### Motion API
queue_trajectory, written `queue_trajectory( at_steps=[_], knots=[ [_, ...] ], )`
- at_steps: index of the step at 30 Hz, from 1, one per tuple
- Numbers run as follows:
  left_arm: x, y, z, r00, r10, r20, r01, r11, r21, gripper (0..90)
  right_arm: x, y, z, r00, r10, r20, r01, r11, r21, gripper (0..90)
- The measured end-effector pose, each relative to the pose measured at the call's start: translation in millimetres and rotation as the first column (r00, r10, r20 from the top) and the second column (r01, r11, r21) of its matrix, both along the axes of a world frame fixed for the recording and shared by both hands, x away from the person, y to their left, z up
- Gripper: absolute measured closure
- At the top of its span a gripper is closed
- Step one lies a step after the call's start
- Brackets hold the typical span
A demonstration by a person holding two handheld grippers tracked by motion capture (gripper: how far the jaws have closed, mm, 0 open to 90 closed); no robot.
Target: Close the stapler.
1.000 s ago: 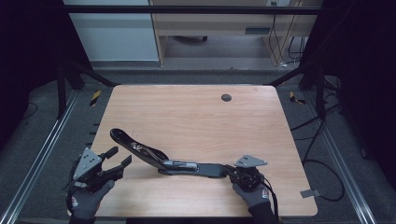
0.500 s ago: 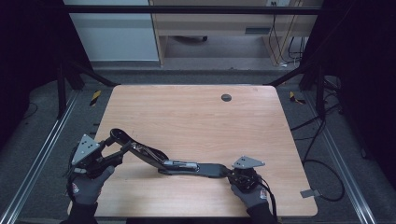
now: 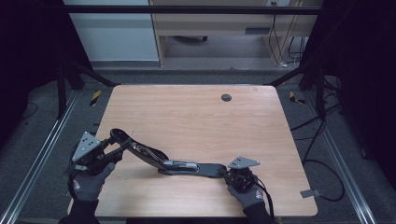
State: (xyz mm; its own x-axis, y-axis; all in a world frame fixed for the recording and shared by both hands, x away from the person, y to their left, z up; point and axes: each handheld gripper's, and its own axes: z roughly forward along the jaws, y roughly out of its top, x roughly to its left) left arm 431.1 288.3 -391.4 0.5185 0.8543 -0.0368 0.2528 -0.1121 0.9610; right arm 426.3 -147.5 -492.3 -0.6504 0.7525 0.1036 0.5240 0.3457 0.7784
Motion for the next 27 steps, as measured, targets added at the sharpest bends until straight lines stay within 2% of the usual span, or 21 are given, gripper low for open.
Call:
queue_trajectory(
  at_steps=[5, 11, 21, 27],
  knots=[
    [-1.2, -2.3, 2.4, 1.0, 0.005, -0.004, -0.005, 0.9999, 0.012, 52.5, 2.1, 2.2, -2.1, 0.9999, -0.01, -0.005, 0.01, 1.0, -0.014, 90.0],
    [-3.5, -5.2, 4.3, 0.9999, 0.01, -0.013, -0.01, 1.0, -0.002, 53.5, 2.5, 2.6, -2.7, 0.9997, -0.024, 0.002, 0.024, 1.0, -0.015, 90.0],
    [-9.9, -16.0, 10.4, 0.9999, -0.012, 0.006, 0.012, 0.9999, -0.009, 55.1, 4.8, 2.6, -4.0, 0.9991, -0.041, 0.01, 0.041, 0.999, -0.005, 90.0],
    [-12.5, -24.5, 14.8, 0.9994, -0.029, 0.018, 0.029, 0.9995, 0.011, 55.7, 5.5, 2.2, -3.9, 0.9992, -0.04, 0.007, 0.04, 0.999, -0.002, 90.0]
  ],
)
